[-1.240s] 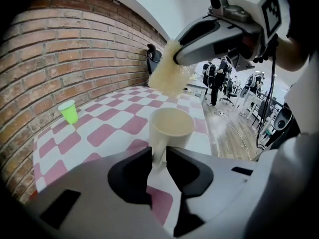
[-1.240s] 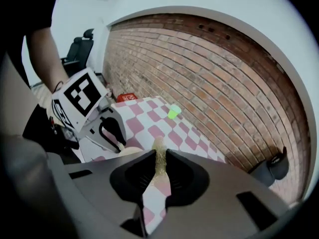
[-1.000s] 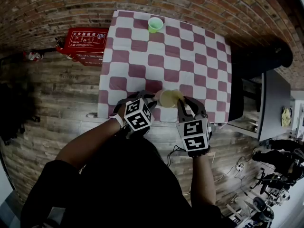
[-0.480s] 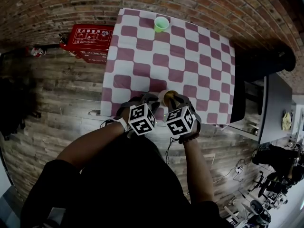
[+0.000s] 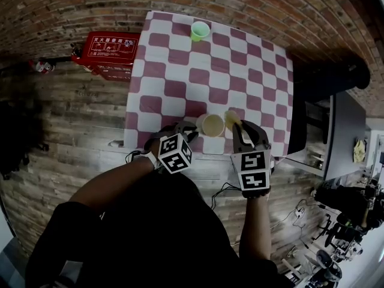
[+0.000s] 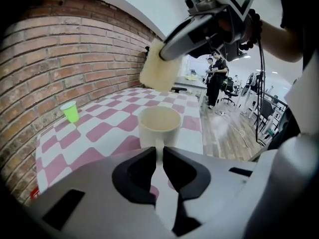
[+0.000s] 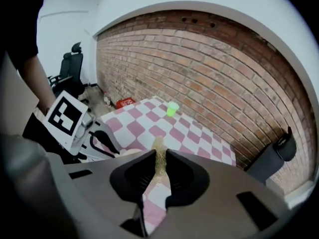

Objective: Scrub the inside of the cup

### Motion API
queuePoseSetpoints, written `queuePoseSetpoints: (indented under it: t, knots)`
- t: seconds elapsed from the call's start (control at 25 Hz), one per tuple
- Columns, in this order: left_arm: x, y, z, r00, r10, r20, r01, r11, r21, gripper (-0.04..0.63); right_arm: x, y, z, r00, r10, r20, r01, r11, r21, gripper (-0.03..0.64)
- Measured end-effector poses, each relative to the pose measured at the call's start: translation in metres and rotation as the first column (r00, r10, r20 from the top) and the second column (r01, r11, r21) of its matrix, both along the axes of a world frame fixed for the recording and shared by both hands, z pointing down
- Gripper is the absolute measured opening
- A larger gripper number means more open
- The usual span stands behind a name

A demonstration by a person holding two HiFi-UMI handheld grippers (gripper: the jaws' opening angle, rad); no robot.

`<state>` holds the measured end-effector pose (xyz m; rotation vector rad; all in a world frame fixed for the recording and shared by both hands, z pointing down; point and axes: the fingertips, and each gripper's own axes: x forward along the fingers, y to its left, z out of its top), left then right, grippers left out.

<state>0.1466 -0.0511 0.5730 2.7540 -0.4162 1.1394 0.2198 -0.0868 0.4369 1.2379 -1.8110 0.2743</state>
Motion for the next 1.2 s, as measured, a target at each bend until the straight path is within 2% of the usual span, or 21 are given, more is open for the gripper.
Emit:
queuePoseSetpoints:
  t: [0.16,0.4,0.64,0.84,1.0,1.2]
  knots:
    - [0.002,0.005,0.001,1.0,0.001,-0.012,-0.001,1.0,-0.024,0.055,-0.003,0.001,-0.019,0.999,-0.006,0.033,0.005,1.0,0.013,0.071]
    - [0.005,0.008,0.001,1.0,0.0,-0.019,0.0,0.999,-0.042,0.055,-0.028,0.011,0.033,0.997,-0.074,0.026,0.077,0.99,-0.118,0.071]
    - [0.005,0.008,0.001,1.0,0.002,-0.021,-0.003,0.999,-0.049,0.055,-0.04,0.009,0.099,0.994,-0.103,-0.042,0.092,0.972,-0.218,0.071]
    - [0.005,0.009,0.001,1.0,0.008,-0.021,-0.009,0.998,-0.061,0.055,-0.035,0.004,0.13,0.975,-0.153,-0.162,0.105,0.957,-0.269,0.071]
    - [0.004,0.008,0.001,1.0,0.009,-0.026,-0.011,0.998,-0.063,0.055,-0.028,0.003,0.115,0.974,-0.145,-0.175,0.101,0.967,-0.235,0.071]
    - [0.008,0.011,0.002,1.0,0.01,-0.029,-0.012,0.997,-0.071,0.055,-0.015,0.003,0.066,0.993,-0.062,-0.104,0.047,0.988,-0.146,0.071]
